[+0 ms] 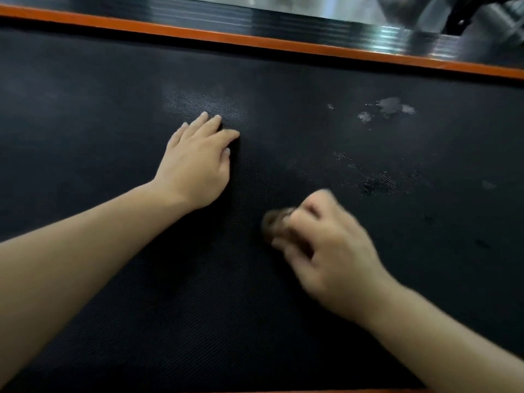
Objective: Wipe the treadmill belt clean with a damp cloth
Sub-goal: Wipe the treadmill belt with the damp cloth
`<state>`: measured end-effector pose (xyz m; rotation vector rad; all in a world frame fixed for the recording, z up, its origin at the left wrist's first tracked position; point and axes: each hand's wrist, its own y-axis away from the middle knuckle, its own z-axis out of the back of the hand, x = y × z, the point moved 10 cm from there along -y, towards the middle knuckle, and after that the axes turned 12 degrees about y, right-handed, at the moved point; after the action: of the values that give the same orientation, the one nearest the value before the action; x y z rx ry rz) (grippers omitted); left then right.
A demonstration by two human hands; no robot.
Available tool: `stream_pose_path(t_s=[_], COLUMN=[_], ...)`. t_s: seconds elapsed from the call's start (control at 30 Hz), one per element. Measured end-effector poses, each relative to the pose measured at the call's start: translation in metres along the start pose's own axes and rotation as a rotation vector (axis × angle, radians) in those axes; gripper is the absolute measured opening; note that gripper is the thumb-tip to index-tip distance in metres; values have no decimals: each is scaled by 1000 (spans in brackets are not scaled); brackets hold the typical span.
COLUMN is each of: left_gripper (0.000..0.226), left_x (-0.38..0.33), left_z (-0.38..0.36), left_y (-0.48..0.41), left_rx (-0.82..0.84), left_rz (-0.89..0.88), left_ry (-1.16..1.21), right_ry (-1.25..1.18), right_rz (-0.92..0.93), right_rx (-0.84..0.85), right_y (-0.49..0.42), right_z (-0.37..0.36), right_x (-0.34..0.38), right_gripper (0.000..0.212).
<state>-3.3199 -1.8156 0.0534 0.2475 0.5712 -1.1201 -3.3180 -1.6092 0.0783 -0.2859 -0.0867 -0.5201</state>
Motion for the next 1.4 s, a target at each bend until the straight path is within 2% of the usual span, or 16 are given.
stream_pose_path(t_s=[0.07,0.13,0.23,0.3,0.4,0.47,0.53,0.63,0.7,0.83,0.9,1.07,1.13,1.23,1.3,1.4], left_gripper=[47,52,63,65,66,67,67,67,66,66,66,66,66,66,65,62], left_x=[-4,-11,-20,-20,-25,-28,-28,-28,-28,-27,-28,-27,-28,-27,-30,-36], left_z=[-10,-26,-42,-43,-43,-43,-42,-42,-44,-43,-43,-42,-43,-43,-43,-44], left_y=[-7,-7,-3,-3,-5,-5,-4,-4,-5,-6,-6,-6,-6,-6,-7,-7], left_rx=[27,45,46,40,40,41,41,47,45,38,36,33,33,20,25,35], left_rz=[124,214,200,178,129,120,129,135,137,138,134,138,136,132,96,22], left_ry=[36,-12,-130,-147,-174,-182,-175,-161,-159,-162,-162,-152,-155,-161,-145,-124], right_ry=[-76,0,153,156,3,-63,18,173,189,17,43,158,180,49,109,173], right_rz=[171,173,-236,-337,-14,139,131,-209,-299,15,83,-350,-232,11,-82,-443], right_rx=[102,54,-97,-126,-22,66,-6,-148,-149,-32,4,-153,-159,-48,-89,-166], right_y=[14,0,-34,-31,-6,0,-25,-72,-79,-59,-71,-128,-125,-117,-139,-167], right_z=[-2,1,14,12,3,-2,2,11,4,-8,-8,-2,-10,-19,-12,0], right_x=[15,-17,-114,-120,-39,-23,-53,-132,-133,-63,-74,-164,-131,-95,-131,-202], right_gripper=[26,26,31,24,23,24,21,25,27,32,35,30,31,34,33,32])
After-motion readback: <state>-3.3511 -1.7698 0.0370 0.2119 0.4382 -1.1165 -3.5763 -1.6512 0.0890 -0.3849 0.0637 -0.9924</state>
